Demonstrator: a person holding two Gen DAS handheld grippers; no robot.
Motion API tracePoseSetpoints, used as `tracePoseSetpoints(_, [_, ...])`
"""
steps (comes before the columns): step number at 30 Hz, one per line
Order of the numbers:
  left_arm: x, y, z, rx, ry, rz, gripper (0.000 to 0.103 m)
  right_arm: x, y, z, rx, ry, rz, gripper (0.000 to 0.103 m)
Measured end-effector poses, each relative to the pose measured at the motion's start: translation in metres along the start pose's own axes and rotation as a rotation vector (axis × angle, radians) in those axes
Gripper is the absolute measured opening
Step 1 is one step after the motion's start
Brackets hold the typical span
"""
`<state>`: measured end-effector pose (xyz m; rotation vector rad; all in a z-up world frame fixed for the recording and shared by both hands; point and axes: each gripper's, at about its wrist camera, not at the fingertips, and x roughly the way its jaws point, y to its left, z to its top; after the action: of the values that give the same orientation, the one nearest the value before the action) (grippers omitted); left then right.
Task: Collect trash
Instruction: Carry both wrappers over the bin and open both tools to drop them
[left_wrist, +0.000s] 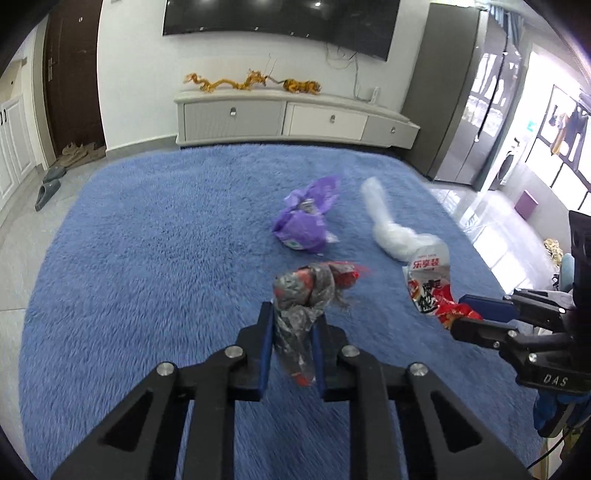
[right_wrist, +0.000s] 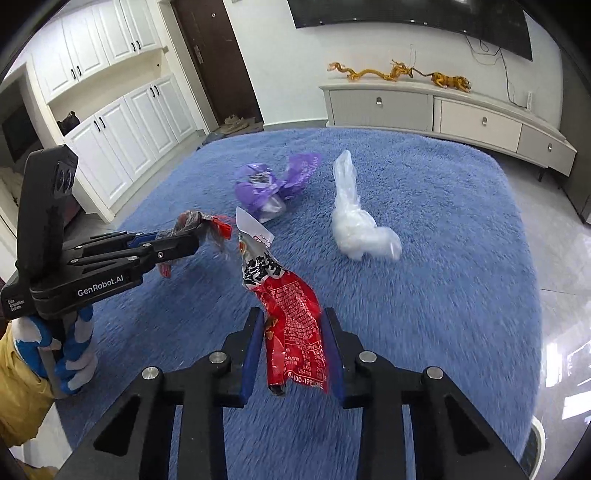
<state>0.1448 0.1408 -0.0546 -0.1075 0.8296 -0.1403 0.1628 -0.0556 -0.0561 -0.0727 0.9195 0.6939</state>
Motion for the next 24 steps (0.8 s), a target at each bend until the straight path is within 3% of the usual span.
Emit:
tracePoseSetpoints(12, [-0.09,-0.086,-0.017,0.167,-0.139,0.037,0.017,-0.127,-0.015,-0.053,0.087,-0.169,-0.089,0.03])
tracePoseSetpoints(24, [-0.116,-0.177,-0.03,0.328,-0.183,0.009,0.017,-0.223,-0.045,-0.123,0.197,-0.304,-0.256,0.03])
